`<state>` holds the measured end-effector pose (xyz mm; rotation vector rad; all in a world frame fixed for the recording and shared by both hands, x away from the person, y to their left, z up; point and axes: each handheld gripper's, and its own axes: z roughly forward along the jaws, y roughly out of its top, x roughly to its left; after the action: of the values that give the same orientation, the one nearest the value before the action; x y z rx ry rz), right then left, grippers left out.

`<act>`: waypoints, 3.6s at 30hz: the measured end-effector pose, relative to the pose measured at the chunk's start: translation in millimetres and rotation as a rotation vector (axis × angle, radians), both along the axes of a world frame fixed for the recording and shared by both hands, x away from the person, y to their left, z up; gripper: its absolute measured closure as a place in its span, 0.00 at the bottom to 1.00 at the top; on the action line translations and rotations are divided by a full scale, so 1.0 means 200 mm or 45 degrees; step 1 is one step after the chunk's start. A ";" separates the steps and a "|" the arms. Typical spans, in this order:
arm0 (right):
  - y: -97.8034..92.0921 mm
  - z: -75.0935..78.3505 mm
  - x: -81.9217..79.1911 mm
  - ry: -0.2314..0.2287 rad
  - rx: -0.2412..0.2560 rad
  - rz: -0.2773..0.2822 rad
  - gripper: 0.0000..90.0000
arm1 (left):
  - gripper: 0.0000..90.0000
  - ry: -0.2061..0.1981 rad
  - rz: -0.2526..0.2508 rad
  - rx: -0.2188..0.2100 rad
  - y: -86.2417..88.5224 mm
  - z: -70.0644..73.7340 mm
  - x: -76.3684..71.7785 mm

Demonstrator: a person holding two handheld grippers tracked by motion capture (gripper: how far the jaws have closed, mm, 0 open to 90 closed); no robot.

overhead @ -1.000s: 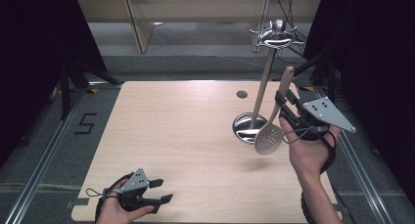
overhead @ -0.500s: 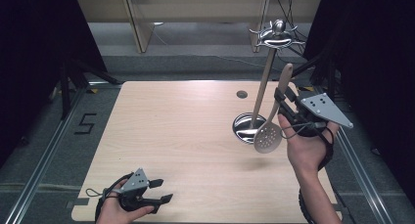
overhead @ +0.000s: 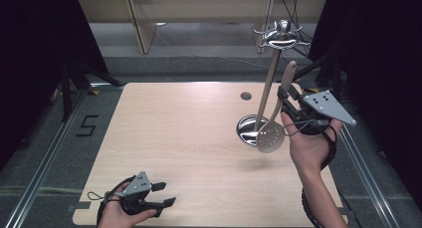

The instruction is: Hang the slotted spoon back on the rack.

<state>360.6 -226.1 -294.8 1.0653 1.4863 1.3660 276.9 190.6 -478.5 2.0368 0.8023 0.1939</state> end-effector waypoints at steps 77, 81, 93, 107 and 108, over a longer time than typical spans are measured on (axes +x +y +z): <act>0.05 0.07 0.18 0.095 -0.077 -0.090 0.78 | 0.41 -0.023 -0.024 0.002 0.01 0.01 0.00; 0.05 0.07 0.19 0.094 -0.087 -0.093 0.78 | 0.41 -0.031 -0.018 -0.011 0.01 0.00 0.01; 0.06 0.08 0.20 0.075 -0.127 -0.092 0.75 | 0.41 -0.023 -0.026 0.005 0.01 0.01 0.00; 0.06 0.06 0.12 0.008 -0.164 -0.034 0.54 | 0.41 -0.017 -0.020 0.001 0.01 0.01 0.00; 0.06 0.05 0.11 0.011 -0.160 -0.035 0.54 | 0.41 -0.001 -0.006 -0.008 0.00 0.01 0.00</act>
<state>382.9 -214.8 -284.0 1.0090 1.5372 1.2334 276.4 191.3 -477.3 2.0322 0.7970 0.1893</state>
